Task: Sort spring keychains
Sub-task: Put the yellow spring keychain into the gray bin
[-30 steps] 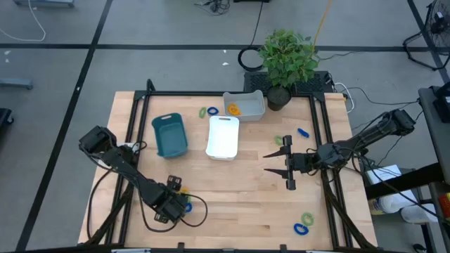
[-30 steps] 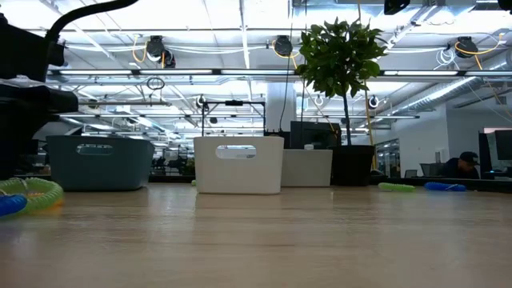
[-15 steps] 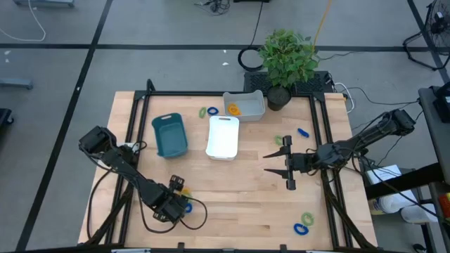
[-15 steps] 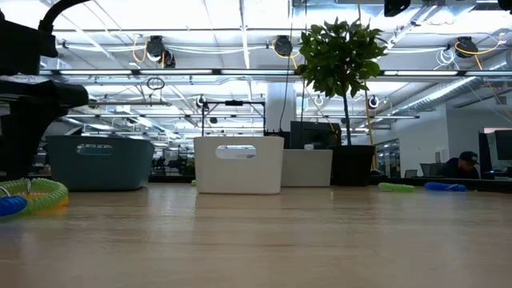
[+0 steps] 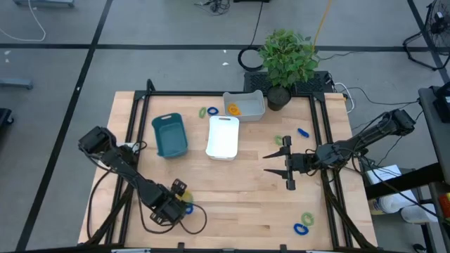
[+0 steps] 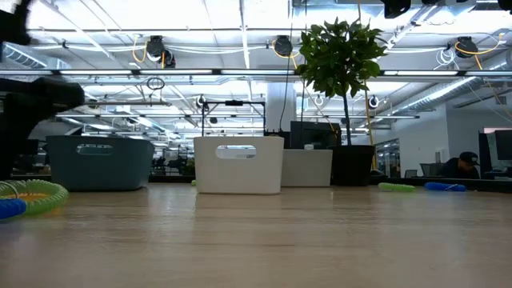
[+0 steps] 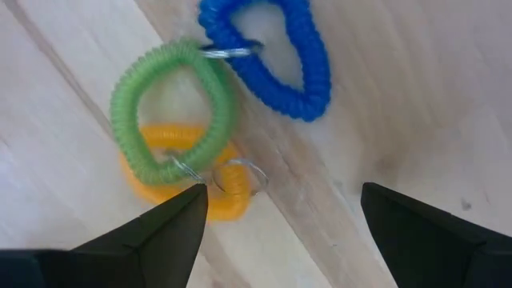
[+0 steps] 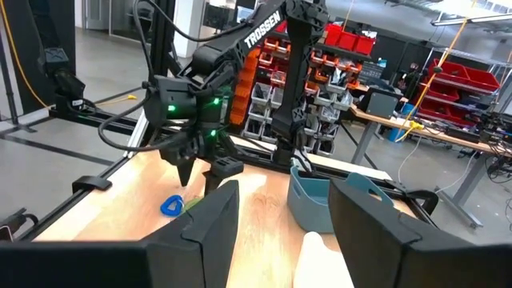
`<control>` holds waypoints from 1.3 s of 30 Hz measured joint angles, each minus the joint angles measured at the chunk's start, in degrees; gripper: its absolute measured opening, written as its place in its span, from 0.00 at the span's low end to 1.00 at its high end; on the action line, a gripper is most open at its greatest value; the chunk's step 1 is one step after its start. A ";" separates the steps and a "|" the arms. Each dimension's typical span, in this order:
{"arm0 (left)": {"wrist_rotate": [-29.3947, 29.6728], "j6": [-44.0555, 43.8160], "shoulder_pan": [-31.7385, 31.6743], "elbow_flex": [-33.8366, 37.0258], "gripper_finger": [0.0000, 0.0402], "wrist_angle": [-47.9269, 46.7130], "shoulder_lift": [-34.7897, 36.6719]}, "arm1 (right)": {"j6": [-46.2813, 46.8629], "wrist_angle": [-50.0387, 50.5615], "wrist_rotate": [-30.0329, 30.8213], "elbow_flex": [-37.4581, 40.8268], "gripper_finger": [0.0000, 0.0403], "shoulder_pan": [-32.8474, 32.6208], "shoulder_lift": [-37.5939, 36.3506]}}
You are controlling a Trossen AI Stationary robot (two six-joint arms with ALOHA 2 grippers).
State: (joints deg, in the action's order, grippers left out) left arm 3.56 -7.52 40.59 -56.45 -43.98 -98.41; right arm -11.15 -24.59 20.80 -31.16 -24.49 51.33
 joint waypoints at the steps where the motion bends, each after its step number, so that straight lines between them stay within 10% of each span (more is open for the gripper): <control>1: -1.36 -0.45 -0.67 0.00 0.83 0.39 0.00 | 0.01 0.00 0.00 0.00 0.45 0.00 0.00; 15: -10.15 1.23 -4.99 0.00 0.81 1.00 0.00 | 0.03 -0.88 -0.04 0.00 0.45 0.00 0.00; 29: -6.86 -0.61 -3.34 3.21 0.28 6.07 0.37 | -0.49 -0.88 -0.09 0.00 0.45 0.00 0.00; 39: -2.24 -8.32 -1.75 5.26 0.07 7.96 0.27 | -1.64 -0.90 -0.09 0.00 0.45 0.00 0.00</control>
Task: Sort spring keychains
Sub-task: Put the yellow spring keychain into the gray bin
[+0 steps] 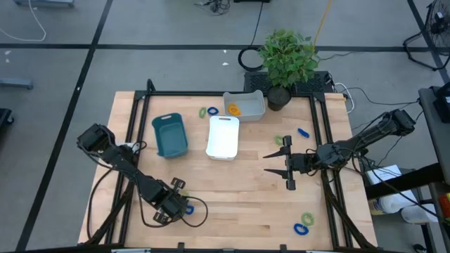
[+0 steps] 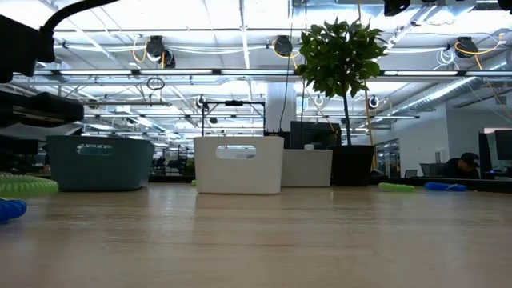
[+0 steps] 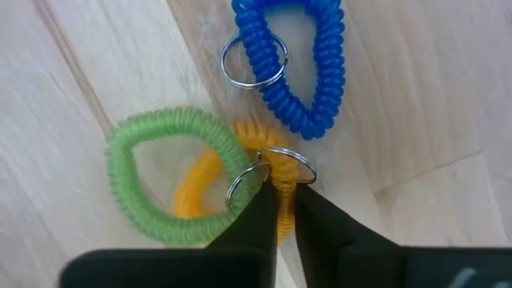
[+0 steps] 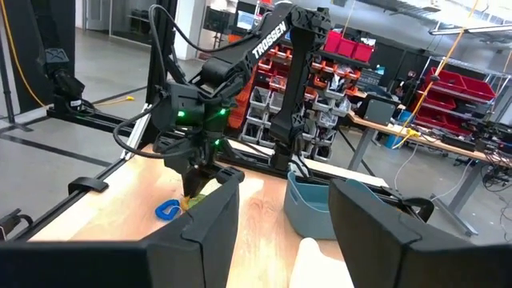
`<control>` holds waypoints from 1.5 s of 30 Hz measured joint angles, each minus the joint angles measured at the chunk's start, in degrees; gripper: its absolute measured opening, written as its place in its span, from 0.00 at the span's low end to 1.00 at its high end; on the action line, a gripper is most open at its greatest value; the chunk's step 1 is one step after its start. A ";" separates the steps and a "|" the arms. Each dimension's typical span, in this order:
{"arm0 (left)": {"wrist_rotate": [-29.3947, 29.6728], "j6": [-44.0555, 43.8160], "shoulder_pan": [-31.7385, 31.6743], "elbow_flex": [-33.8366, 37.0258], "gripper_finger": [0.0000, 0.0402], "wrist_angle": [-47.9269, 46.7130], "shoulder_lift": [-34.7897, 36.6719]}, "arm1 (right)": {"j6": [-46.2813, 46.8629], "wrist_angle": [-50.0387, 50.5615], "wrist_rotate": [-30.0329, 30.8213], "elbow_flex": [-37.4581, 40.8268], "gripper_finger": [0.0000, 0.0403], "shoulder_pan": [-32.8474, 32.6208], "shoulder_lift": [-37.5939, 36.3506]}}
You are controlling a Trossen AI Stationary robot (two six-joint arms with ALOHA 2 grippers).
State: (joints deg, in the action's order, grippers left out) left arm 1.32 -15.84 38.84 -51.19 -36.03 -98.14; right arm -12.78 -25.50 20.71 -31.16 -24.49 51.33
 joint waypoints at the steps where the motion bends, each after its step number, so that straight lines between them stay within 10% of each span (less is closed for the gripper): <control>1: -0.41 -0.32 -0.05 -0.10 0.04 -0.07 -0.01 | 0.00 -0.01 -0.02 0.00 0.45 0.00 0.00; 25: -11.41 2.17 -4.47 -15.96 0.01 -18.42 -0.38 | 0.05 -3.63 -0.04 0.00 0.45 -0.02 0.00; 45: -2.07 4.15 -7.07 -26.12 0.01 -36.28 9.63 | 0.07 -3.45 0.09 0.00 0.45 0.00 0.00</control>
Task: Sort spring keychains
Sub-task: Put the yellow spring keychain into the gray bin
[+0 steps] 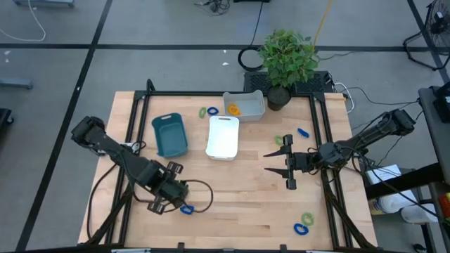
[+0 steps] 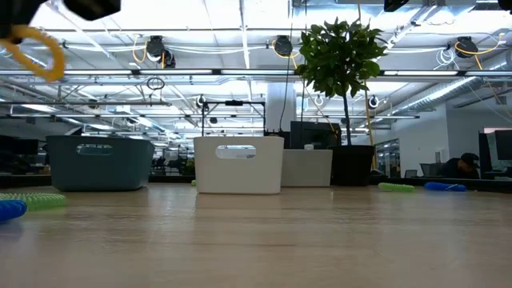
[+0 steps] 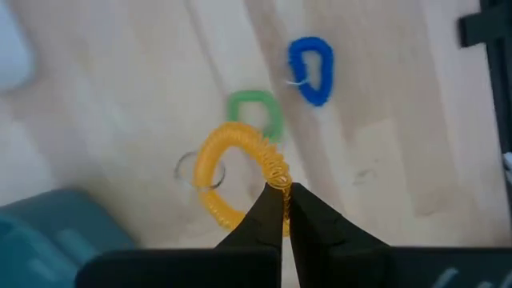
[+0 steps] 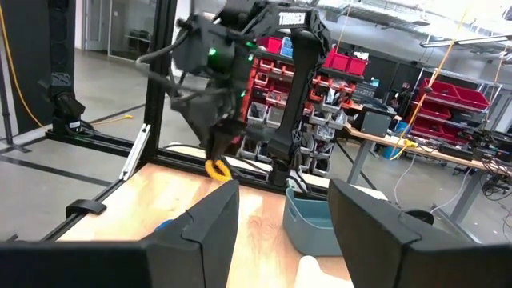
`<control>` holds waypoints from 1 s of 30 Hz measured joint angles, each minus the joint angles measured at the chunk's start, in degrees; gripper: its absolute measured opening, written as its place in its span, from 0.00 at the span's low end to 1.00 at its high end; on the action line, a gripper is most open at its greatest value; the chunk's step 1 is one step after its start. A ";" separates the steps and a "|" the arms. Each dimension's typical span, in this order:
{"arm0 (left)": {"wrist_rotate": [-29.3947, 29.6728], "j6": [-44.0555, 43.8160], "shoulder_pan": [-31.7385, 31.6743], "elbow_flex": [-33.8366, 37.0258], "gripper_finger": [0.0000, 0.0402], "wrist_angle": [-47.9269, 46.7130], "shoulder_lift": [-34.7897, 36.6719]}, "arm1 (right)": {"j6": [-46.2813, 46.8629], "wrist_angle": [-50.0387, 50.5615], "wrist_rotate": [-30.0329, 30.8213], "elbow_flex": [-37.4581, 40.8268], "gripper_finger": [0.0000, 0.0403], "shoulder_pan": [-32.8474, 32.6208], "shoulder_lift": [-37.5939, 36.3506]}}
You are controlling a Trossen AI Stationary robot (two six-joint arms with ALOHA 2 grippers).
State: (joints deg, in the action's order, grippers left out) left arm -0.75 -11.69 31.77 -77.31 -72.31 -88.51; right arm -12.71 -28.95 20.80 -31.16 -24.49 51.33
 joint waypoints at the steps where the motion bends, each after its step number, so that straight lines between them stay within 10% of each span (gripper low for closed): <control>1: 0.72 0.41 -0.48 -0.69 0.01 -0.71 0.48 | 0.00 0.00 0.00 0.00 0.45 0.00 0.00; 30: 10.15 20.66 -33.91 -3.72 0.01 5.01 8.19 | 1.03 0.02 -0.02 -0.02 0.45 0.00 0.02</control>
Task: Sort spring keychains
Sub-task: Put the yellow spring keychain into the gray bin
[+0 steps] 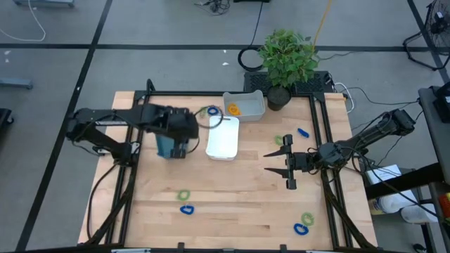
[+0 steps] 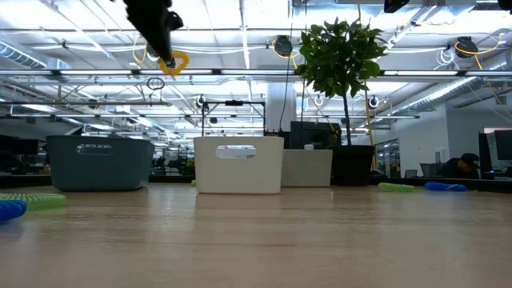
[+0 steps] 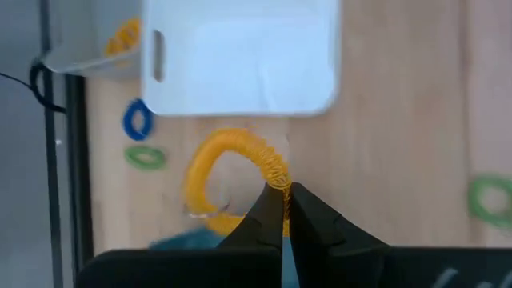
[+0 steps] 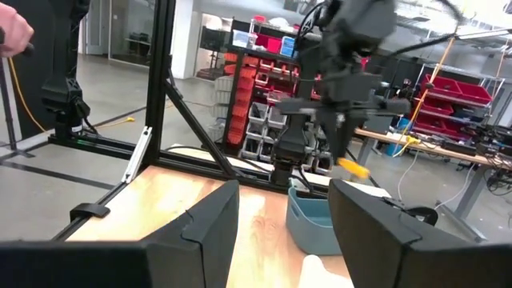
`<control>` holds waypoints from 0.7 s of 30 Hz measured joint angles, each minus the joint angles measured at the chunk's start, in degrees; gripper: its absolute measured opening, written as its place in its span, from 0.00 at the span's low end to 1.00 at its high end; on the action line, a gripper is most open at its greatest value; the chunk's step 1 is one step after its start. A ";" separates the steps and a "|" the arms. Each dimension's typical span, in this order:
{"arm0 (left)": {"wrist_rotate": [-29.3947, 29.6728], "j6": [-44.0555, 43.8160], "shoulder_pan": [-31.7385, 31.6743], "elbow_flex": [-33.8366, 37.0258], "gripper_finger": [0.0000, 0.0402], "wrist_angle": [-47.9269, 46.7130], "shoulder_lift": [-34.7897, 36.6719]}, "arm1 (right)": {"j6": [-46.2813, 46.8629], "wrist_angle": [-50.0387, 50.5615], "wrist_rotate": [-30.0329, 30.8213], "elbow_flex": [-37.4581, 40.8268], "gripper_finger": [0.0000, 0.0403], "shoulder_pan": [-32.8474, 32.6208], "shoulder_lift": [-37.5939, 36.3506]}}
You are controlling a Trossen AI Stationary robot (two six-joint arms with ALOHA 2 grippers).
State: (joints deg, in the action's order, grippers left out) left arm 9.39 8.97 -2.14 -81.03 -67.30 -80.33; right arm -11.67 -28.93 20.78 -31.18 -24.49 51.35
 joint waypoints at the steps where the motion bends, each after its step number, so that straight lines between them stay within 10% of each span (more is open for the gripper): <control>1: -0.25 0.66 -1.06 0.65 0.01 1.38 0.32 | -0.43 0.00 -0.02 0.00 0.45 0.00 0.00; 21: -8.45 6.76 -14.74 24.63 0.01 38.49 8.24 | -1.03 -0.46 -0.07 0.01 0.45 0.00 0.00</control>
State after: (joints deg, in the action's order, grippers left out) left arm 0.95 15.73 -16.88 -56.40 -28.81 -72.09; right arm -12.71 -29.39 20.71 -31.17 -24.49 51.35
